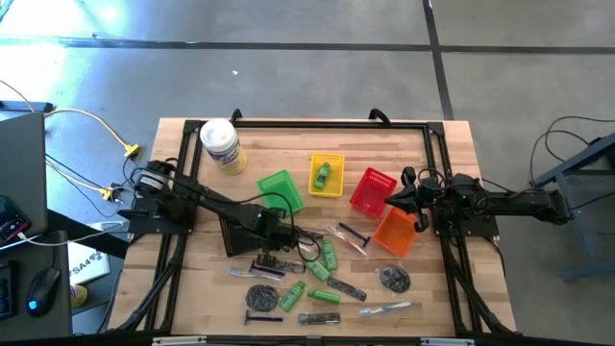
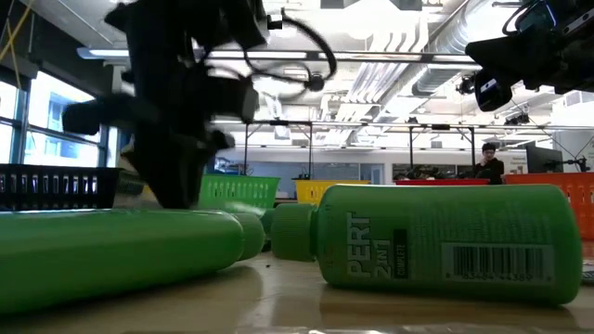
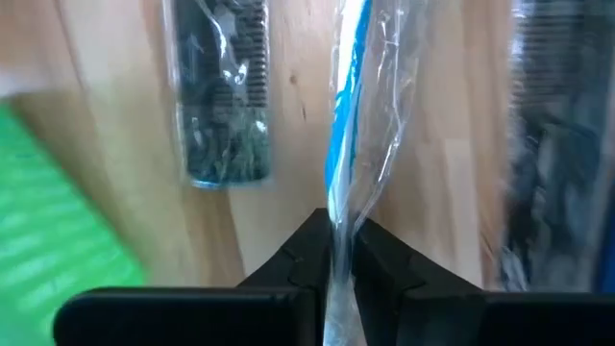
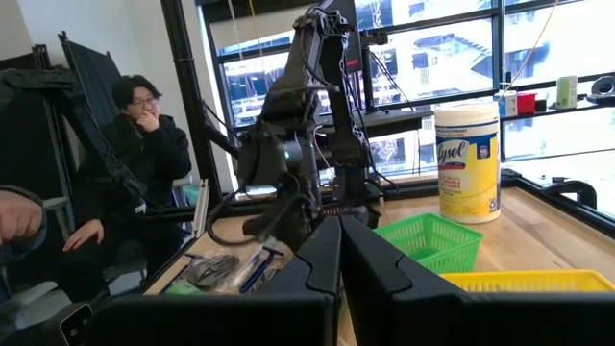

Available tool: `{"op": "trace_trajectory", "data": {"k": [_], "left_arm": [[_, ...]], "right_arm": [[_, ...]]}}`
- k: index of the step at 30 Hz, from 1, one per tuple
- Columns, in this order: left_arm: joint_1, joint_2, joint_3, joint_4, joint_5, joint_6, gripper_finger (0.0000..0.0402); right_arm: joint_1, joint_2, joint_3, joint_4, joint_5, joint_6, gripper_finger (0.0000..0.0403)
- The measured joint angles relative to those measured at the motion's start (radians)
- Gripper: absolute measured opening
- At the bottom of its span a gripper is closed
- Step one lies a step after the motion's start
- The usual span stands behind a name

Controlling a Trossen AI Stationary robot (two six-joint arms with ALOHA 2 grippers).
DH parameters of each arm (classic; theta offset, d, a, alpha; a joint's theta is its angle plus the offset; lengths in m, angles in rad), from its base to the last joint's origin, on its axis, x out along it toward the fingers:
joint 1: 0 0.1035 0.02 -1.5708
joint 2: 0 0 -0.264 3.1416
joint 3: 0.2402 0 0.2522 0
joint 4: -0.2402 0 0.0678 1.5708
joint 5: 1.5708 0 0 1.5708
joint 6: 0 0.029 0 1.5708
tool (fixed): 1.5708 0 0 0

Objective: Pick & Place Travel size toiletries

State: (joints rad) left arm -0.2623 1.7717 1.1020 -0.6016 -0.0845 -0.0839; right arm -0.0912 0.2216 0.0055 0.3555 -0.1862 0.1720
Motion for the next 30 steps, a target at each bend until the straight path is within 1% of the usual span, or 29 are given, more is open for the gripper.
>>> {"op": "trace_trajectory", "data": {"k": [6,12,15,17,20,23,25,30], "left_arm": [[0.0,-0.112,0.022,-0.061,-0.001,0.039,0.0008],[0.0,-0.287,0.021,-0.075,-0.004,0.105,0.0024],[0.001,-0.385,0.009,-0.075,-0.005,0.135,0.002],[0.008,-0.46,-0.015,-0.068,-0.027,0.141,0.0014],[0.033,-0.582,-0.083,-0.019,-0.031,0.14,0.0009],[0.06,-0.716,-0.187,0.063,-0.031,0.132,0.0015],[0.073,-0.812,-0.282,0.124,-0.03,0.124,0.002],[0.079,-1.051,-0.53,0.38,-0.029,0.098,0.0015]], "right_arm": [[0.0,0.0,0.0,-0.001,0.0,0.0,0.0003],[0.0,0.0,0.0,0.001,-0.019,0.001,0.0003],[0.0,0.0,0.0,0.0,-0.03,0.001,0.0003],[0.0,0.0,0.0,0.001,-0.031,0.001,0.0003],[0.0,0.0,0.0,0.001,-0.03,0.001,0.0003],[0.0,0.0,0.0,0.0,-0.03,-0.001,0.0003],[0.0,0.0,0.0,-0.001,-0.03,-0.001,0.0003],[0.0,0.0,0.0,-0.003,-0.03,-0.01,0.0003]]}}
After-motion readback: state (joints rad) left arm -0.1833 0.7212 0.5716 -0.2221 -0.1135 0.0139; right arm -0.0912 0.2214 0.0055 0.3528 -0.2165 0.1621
